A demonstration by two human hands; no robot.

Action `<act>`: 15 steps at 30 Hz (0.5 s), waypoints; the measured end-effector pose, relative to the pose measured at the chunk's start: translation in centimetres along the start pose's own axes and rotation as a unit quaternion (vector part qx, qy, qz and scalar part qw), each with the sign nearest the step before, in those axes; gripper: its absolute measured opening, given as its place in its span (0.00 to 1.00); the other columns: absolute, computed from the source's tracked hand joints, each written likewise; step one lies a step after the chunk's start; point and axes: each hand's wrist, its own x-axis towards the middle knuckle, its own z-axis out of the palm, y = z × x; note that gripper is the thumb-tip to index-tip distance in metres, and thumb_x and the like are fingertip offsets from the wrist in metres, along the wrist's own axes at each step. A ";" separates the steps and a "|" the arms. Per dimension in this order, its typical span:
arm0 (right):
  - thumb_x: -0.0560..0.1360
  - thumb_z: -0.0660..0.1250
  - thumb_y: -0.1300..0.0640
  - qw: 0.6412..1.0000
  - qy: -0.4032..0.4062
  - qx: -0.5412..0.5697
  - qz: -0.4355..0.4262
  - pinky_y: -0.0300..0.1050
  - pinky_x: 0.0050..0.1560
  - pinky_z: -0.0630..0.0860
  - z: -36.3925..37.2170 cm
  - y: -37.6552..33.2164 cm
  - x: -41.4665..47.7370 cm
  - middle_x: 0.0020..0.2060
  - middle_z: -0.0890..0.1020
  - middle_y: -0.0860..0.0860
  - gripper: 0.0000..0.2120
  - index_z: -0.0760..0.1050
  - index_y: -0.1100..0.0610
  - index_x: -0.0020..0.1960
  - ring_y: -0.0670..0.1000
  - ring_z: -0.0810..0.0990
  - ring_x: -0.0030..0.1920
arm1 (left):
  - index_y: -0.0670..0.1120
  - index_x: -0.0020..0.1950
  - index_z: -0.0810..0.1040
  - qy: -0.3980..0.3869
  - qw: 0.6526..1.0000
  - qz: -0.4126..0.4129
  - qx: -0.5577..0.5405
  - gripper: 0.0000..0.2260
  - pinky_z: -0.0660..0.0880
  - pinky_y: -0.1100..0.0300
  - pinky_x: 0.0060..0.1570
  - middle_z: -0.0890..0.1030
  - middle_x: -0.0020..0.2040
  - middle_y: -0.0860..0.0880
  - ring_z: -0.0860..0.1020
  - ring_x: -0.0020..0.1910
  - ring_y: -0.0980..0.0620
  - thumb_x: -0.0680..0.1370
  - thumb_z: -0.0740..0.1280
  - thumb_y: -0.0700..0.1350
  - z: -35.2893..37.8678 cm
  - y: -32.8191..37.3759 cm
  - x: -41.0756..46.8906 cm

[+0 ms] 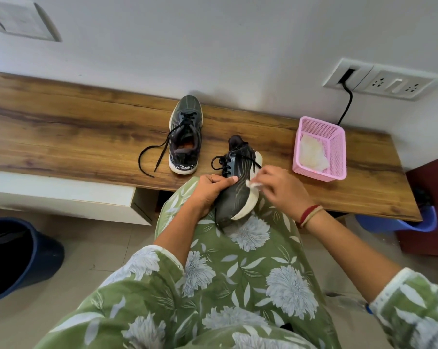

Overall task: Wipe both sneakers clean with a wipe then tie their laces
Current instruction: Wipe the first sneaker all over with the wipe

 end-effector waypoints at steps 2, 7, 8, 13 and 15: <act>0.77 0.61 0.60 0.983 0.073 0.119 0.118 0.35 0.41 0.70 -0.3 0.5 0.1 0.45 0.76 0.50 0.08 0.78 0.58 0.51 0.48 0.74 0.42 | 0.42 0.28 0.79 0.002 1.000 -0.007 -0.020 0.13 0.68 0.60 0.33 0.77 0.31 0.44 0.72 0.29 0.50 0.72 0.74 0.44 -0.5 0.3 -0.1; 0.79 0.58 0.60 0.885 0.165 0.322 0.295 0.36 0.44 0.69 0.0 1.2 -0.5 0.45 0.77 0.52 0.06 0.74 0.59 0.50 0.47 0.74 0.44 | 0.26 0.44 0.76 0.001 1.000 0.008 -0.027 0.20 0.68 0.56 0.40 0.75 0.43 0.36 0.71 0.40 0.43 0.73 0.73 0.45 -0.2 0.6 -0.9; 0.80 0.58 0.60 0.871 0.161 0.344 0.311 0.37 0.45 0.69 0.3 1.4 -0.8 0.45 0.77 0.53 0.07 0.74 0.60 0.50 0.46 0.73 0.44 | 0.26 0.45 0.76 0.004 1.000 0.011 -0.026 0.18 0.69 0.56 0.40 0.76 0.43 0.36 0.72 0.40 0.43 0.74 0.72 0.43 -0.1 0.5 -0.9; 0.80 0.58 0.58 0.799 0.122 0.463 0.362 0.41 0.41 0.70 1.5 0.5 -2.0 0.45 0.78 0.55 0.08 0.76 0.56 0.49 0.48 0.74 0.42 | 0.40 0.37 0.77 -0.002 1.000 0.016 -0.009 0.07 0.74 0.64 0.35 0.79 0.35 0.45 0.77 0.33 0.54 0.74 0.71 0.40 -0.4 0.3 -1.2; 0.80 0.59 0.58 0.768 0.131 0.501 0.378 0.39 0.36 0.72 1.9 -0.1 -2.1 0.41 0.80 0.52 0.08 0.76 0.55 0.48 0.47 0.76 0.38 | 0.44 0.42 0.78 -0.011 1.000 0.017 0.018 0.10 0.77 0.60 0.46 0.79 0.48 0.40 0.79 0.45 0.49 0.68 0.76 0.46 -0.6 0.2 -1.4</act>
